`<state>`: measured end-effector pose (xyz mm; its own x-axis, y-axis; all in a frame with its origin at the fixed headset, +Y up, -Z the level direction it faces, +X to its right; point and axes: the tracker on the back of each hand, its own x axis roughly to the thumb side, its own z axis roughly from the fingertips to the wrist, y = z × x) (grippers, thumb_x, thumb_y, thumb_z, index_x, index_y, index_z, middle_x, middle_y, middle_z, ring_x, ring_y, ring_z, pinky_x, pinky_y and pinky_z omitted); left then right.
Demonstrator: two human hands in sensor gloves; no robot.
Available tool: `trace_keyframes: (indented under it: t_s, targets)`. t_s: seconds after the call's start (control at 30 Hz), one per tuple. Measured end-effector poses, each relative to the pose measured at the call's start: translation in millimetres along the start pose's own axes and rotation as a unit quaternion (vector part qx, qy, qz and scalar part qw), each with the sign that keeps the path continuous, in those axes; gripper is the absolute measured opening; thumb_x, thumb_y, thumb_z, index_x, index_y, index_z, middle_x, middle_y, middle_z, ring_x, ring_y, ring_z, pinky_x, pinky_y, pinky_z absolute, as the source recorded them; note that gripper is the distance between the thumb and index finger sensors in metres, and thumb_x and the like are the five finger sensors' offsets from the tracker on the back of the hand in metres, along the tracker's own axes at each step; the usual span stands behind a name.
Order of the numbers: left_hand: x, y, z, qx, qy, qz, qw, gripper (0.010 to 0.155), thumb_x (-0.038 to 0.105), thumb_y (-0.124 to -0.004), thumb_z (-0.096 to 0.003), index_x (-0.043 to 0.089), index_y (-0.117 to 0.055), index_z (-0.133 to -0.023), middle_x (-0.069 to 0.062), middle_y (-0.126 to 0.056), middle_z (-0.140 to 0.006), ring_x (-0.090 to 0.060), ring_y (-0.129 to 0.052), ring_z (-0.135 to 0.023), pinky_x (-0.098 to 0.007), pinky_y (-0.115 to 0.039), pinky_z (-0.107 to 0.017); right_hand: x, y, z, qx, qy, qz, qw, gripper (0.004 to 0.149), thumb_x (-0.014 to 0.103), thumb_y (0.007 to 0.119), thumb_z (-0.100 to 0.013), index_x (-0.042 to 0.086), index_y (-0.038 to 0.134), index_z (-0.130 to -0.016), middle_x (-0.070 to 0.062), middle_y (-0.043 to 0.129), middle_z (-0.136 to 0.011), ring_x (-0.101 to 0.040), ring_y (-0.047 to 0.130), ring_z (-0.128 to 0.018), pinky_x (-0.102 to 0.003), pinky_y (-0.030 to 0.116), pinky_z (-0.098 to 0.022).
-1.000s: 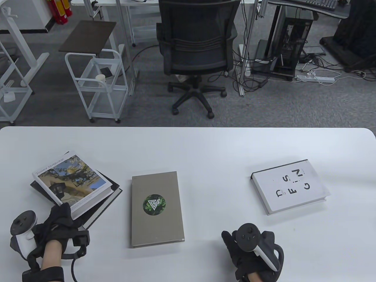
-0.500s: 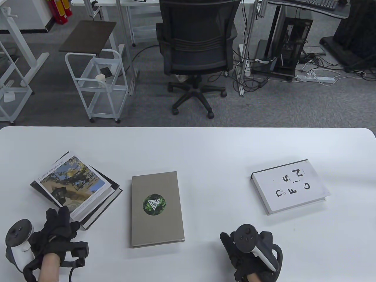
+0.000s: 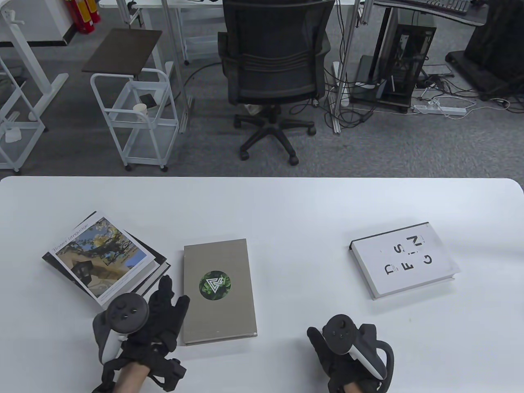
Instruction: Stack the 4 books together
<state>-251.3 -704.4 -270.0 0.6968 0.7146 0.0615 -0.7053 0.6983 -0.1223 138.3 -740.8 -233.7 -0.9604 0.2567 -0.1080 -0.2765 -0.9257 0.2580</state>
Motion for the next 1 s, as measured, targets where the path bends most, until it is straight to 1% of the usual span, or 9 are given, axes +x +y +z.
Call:
trace_keyframes:
  t_s: [0.07,0.2,0.27,0.33,0.43,0.53,0.67,0.83,1.0]
  targets:
    - [1,-8,-3,0.018,-0.032,-0.021,0.999,0.075,0.052,-0.059,-0.0526,0.009,-0.035,-0.109,-0.022,-0.057,-0.1,-0.036,-0.083,-0.072,-0.06,-0.065,-0.059,0,0,1,-0.012,0.002,0.006,1.0,0.068,0.058,0.054,-0.062,0.006,0.072,-0.101,-0.025,0.064,-0.107,-0.049,0.066,-0.091,-0.054,0.068,-0.064]
    - [0,-13,0,0.011,-0.052,-0.027,0.998,0.073,0.051,-0.059,-0.0525,0.009,-0.039,-0.108,-0.022,-0.061,-0.098,-0.036,-0.083,-0.072,-0.06,-0.065,-0.059,5,-9,4,-0.057,0.007,0.022,0.998,0.071,0.059,0.055,-0.063,0.008,0.053,-0.113,-0.027,0.037,-0.116,-0.052,0.043,-0.102,-0.059,0.057,-0.072]
    - [-4,-18,2,-0.004,-0.053,-0.029,0.998,0.073,0.052,-0.059,-0.0525,0.009,-0.039,-0.108,-0.022,-0.06,-0.099,-0.037,-0.082,-0.074,-0.061,-0.064,-0.061,11,-17,3,-0.079,-0.008,0.051,0.996,0.072,0.059,0.056,-0.064,0.008,0.051,-0.114,-0.028,0.033,-0.116,-0.052,0.039,-0.104,-0.061,0.055,-0.073]
    - [-7,-22,3,-0.027,-0.048,-0.034,0.998,0.073,0.052,-0.06,-0.0524,0.009,-0.039,-0.108,-0.022,-0.061,-0.098,-0.037,-0.082,-0.073,-0.061,-0.064,-0.06,14,-27,-4,-0.092,0.002,0.091,0.992,0.073,0.06,0.056,-0.064,0.01,0.046,-0.116,-0.029,0.032,-0.117,-0.053,0.038,-0.104,-0.063,0.054,-0.074]
    - [-8,-22,3,-0.045,-0.044,-0.039,0.997,0.073,0.051,-0.06,-0.0521,0.008,-0.04,-0.108,-0.022,-0.062,-0.098,-0.037,-0.083,-0.072,-0.061,-0.065,-0.059,8,-43,-25,-0.067,0.042,0.098,0.992,0.074,0.061,0.055,-0.064,0.016,0.033,-0.119,-0.026,0.027,-0.118,-0.052,0.032,-0.107,-0.065,0.049,-0.076]
    - [-8,-20,6,-0.037,-0.049,-0.031,0.998,0.073,0.051,-0.06,-0.0521,0.008,-0.041,-0.108,-0.022,-0.061,-0.098,-0.037,-0.082,-0.074,-0.061,-0.064,-0.06,-19,-53,-55,-0.052,0.11,0.068,0.99,0.079,0.063,0.053,-0.063,0.018,0.017,-0.118,-0.017,0.015,-0.12,-0.046,0.011,-0.107,-0.069,0.033,-0.079]
    - [-8,-18,10,-0.029,-0.061,-0.021,0.997,0.073,0.051,-0.06,-0.0519,0.009,-0.042,-0.108,-0.022,-0.06,-0.099,-0.038,-0.08,-0.076,-0.062,-0.064,-0.06,-57,-50,-79,-0.039,0.177,0.062,0.981,0.083,0.066,0.049,-0.062,0.019,0.006,-0.116,-0.014,0.003,-0.118,-0.039,-0.003,-0.105,-0.071,0.022,-0.079]
    - [-9,-18,11,-0.032,-0.06,-0.019,0.997,0.072,0.051,-0.06,-0.0521,0.009,-0.043,-0.108,-0.022,-0.06,-0.099,-0.038,-0.08,-0.077,-0.062,-0.064,-0.061,-85,-36,-87,-0.018,0.218,0.07,0.973,0.083,0.068,0.045,-0.061,0.026,-0.007,-0.11,-0.01,-0.002,-0.116,-0.035,-0.006,-0.105,-0.069,0.018,-0.08]
    - [-11,-22,8,-0.041,-0.055,-0.019,0.997,0.072,0.051,-0.06,-0.0519,0.009,-0.043,-0.108,-0.022,-0.06,-0.1,-0.038,-0.08,-0.077,-0.062,-0.063,-0.061,-97,-30,-88,0.004,0.225,0.077,0.971,0.075,0.066,0.045,-0.061,0.034,-0.002,-0.11,-0.007,0.001,-0.117,-0.033,-0.002,-0.106,-0.069,0.023,-0.081]
